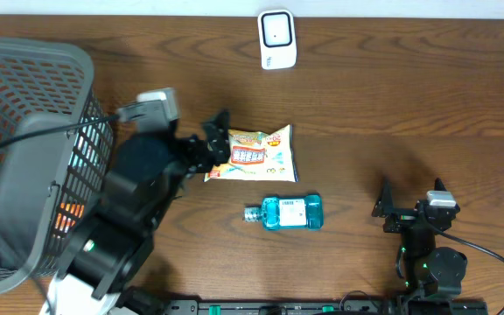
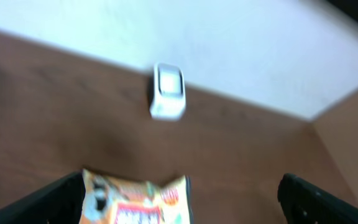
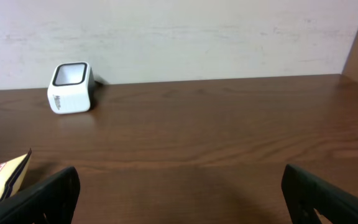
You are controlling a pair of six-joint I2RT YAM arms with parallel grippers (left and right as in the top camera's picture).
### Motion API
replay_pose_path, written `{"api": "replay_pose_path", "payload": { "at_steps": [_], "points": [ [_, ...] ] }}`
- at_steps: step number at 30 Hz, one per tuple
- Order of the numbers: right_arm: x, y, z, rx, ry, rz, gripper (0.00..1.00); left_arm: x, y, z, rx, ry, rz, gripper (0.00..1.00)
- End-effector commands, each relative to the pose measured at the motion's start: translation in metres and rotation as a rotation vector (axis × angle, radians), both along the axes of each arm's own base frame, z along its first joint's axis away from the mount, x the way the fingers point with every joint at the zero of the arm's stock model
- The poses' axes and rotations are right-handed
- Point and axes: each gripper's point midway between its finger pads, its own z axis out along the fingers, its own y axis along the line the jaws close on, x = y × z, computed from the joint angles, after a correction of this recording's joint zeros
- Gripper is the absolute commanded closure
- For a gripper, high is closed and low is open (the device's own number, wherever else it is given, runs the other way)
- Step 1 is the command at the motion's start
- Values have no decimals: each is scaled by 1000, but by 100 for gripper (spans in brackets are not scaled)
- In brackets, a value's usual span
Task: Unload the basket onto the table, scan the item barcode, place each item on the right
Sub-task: 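Lower the snack bag onto the table and open the left gripper, then move the left gripper back into the grey basket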
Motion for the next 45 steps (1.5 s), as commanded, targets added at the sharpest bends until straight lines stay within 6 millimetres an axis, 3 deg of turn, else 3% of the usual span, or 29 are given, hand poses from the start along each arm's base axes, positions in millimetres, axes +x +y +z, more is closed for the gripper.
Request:
{"api": "replay_pose_path", "payload": {
  "at_steps": [1, 5, 12, 19, 26, 36, 45],
  "points": [
    [0, -1, 0, -13, 1, -7, 1, -4, 30, 35, 63, -138, 115, 0],
    [0, -1, 0, -13, 1, -7, 1, -7, 35, 53, 126, -225, 113, 0],
    [0, -1, 0, -13, 1, -7, 1, 0, 49, 65, 191, -247, 201, 2],
    [0, -1, 0, -13, 1, -7, 1, 18, 52, 96, 226, -228, 228, 2],
    [0, -1, 0, -13, 1, -7, 1, 40, 67, 117, 296, -113, 281, 2],
    [0, -1, 0, -13, 1, -7, 1, 42, 112, 122, 256, 36, 428, 2],
    [0, -1, 0, -13, 0, -7, 1, 7, 154, 103, 203, 157, 570, 2]
  ]
}}
